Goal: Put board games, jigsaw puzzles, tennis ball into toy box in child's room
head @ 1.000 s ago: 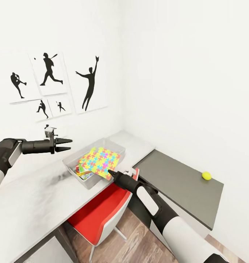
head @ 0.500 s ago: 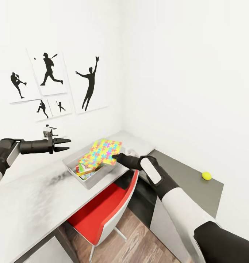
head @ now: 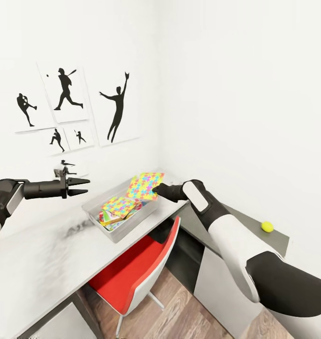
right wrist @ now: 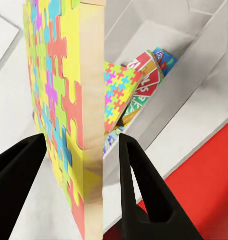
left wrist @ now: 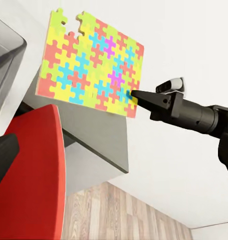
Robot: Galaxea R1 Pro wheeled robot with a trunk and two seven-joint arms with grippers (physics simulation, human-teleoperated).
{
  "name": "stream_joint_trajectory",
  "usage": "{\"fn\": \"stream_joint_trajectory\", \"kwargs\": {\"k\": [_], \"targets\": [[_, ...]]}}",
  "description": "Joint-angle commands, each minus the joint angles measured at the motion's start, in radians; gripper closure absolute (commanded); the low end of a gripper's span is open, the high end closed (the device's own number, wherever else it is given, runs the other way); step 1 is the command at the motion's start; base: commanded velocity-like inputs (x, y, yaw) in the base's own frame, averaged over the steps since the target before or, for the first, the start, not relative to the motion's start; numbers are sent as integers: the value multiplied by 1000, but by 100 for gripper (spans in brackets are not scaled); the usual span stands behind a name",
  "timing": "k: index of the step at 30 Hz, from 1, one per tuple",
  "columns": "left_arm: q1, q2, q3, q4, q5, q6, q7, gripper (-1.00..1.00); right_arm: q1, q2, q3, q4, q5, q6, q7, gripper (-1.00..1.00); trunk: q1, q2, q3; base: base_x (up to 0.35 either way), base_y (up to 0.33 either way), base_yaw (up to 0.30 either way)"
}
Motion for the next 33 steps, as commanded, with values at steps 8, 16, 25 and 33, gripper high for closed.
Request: {"fn": "stream_joint_trajectory", "kwargs": {"k": [8,16,25,33], "targets": [[-1,1,-5,1,4,10,-4,-100,-1,0,4,-1,-4,1,-13,100,1,-2,-7,-2,-38,228],[-1,1,-5,1,5,10,-3,-100,-1,0,4,0,-2,-4,-12,100,1,-2,-10,0,-218,157],[-1,1,-5,1,4,10,-4,-100,3,0,9,-1,-1,-10,-11,100,1,-2,-11,0,-181,3],[-2,1,-4,0,4,10,-5,-100,3,0,10,-2,1,-11,-22,100,1,-2,-11,0,-31,1]]}}
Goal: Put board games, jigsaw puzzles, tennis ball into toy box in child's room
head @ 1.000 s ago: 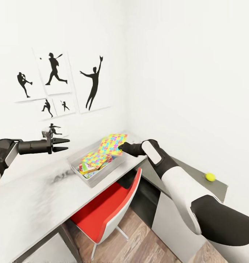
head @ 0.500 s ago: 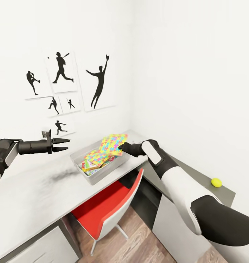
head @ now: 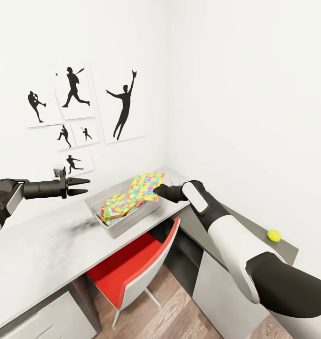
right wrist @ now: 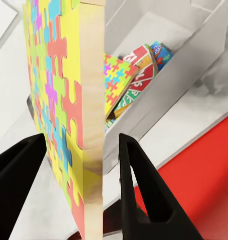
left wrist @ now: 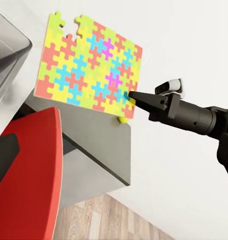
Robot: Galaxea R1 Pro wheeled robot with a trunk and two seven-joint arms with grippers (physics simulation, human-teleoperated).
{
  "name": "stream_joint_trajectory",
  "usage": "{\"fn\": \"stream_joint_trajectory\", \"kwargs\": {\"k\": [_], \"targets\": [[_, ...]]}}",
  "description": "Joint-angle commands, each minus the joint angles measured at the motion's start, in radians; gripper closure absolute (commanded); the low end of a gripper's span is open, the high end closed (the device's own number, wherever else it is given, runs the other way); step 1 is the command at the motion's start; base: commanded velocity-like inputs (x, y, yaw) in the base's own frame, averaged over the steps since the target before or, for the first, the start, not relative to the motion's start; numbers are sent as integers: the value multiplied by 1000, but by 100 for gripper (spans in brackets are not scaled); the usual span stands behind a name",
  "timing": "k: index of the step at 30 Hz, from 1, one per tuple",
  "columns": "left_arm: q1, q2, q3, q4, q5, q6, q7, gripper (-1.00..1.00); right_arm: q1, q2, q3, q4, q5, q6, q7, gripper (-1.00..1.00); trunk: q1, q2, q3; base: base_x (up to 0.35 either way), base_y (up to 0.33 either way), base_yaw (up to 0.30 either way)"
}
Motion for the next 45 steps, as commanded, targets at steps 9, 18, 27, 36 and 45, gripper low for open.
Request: {"fn": "stream_joint_trajectory", "kwargs": {"k": [9,18,27,36,45], "targets": [[-1,1,-5,0,4,10,-3,-100,-3,0,1,-1,-11,7,-113,100,1,-2,-3,50,-19,214],[-1,1,-5,0,4,10,-4,-100,-4,0,1,-1,-12,14,-117,100,1,-2,-9,149,-138,271],[-1,1,-5,0,4,10,-4,-100,-37,0,-2,5,-14,106,-118,100,1,-2,-21,134,-19,181],[-1,1,-5,0,5,10,-4,-100,-102,0,-10,3,-20,250,-117,100,1,-2,-32,22,0,112],[-1,1,-5,0,4,10,-3,-100,-108,0,-57,4,-24,325,-113,100,1,-2,-42,0,0,6]]}}
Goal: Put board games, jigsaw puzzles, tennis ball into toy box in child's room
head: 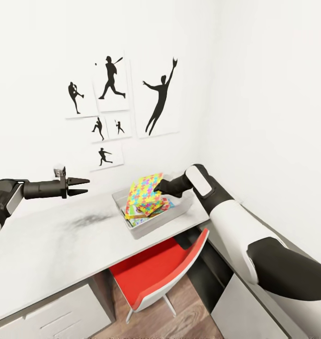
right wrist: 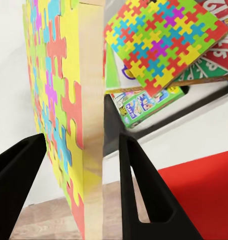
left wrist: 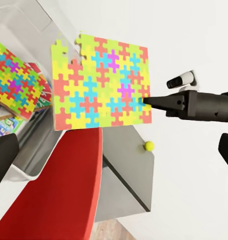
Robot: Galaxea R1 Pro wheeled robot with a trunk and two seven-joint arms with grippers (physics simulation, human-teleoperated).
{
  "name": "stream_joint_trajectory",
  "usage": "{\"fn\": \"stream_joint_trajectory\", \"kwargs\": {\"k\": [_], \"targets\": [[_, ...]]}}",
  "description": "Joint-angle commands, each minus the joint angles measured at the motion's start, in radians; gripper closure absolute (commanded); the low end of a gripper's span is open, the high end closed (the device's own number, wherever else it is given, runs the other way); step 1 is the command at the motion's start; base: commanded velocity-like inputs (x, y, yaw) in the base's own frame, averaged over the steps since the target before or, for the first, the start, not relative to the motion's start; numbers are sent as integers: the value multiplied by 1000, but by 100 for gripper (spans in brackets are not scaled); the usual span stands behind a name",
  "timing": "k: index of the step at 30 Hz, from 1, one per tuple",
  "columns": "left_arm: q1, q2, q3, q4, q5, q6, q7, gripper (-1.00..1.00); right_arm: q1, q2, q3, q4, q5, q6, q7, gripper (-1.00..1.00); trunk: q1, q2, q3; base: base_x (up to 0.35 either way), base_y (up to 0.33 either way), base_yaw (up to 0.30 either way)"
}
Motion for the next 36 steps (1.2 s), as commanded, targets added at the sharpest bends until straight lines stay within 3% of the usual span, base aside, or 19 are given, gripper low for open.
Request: {"fn": "stream_joint_trajectory", "kwargs": {"k": [1,5,11,18,27,36], "targets": [[-1,1,-6,0,4,10,-4,-100,-2,0,-19,1,-10,11,-10,100,1,-2,-4,0,0,0],[-1,1,-6,0,5,10,-4,-100,-2,-10,-66,3,-10,36,-12,100,1,-2,-10,0,0,0],[-1,3,-5,1,5,10,-31,-100,-2,-47,-81,4,-11,45,-7,100,1,-2,-20,-108,0,0],[-1,24,-6,2,3,10,-66,-100,7,-47,-80,-4,-9,38,-5,100,1,-2,-28,-62,0,11],[-1,27,-6,3,3,10,-69,-100,9,-37,-73,-6,-1,36,-7,100,1,-2,-33,234,-66,89],[-1,26,-6,3,4,9,-70,-100,9,-46,-78,-6,-1,39,-5,100,1,-2,-42,169,-160,185]]}}
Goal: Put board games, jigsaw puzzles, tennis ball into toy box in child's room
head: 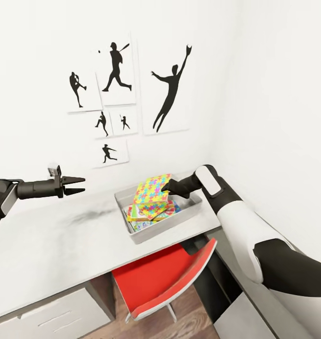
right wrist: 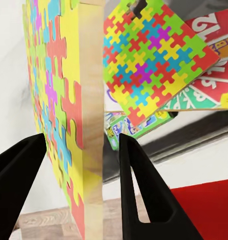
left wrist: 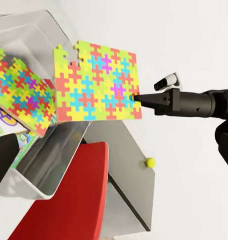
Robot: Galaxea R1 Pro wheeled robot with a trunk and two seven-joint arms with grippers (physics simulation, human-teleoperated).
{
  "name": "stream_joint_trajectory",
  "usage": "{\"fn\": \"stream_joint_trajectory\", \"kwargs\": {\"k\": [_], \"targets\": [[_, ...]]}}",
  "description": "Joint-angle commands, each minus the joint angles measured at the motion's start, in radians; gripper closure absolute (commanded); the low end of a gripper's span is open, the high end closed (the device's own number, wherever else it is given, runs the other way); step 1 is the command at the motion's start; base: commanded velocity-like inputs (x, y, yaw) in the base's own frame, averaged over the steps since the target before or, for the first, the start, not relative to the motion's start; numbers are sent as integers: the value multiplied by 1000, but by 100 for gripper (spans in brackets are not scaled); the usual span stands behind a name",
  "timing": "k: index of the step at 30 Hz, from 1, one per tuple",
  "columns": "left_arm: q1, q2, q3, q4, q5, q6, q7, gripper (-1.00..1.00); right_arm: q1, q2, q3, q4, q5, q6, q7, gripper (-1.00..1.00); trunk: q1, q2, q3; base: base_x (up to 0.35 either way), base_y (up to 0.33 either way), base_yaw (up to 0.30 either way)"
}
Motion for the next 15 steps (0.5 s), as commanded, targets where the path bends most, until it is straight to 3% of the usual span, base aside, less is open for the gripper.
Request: {"fn": "stream_joint_trajectory", "kwargs": {"k": [1,6,15], "targets": [[-1,1,-6,0,3,10,-4,-100,-1,-1,2,-1,-11,1,-10,100,1,-2,-3,27,-28,84],[-1,1,-6,0,3,11,-4,-100,-1,-2,5,-1,-11,2,-9,100,1,-2,-3,9,-9,69],[-1,1,-6,1,3,11,-3,-100,0,-4,8,-1,-11,3,-9,100,1,-2,-4,1,-1,226]]}}
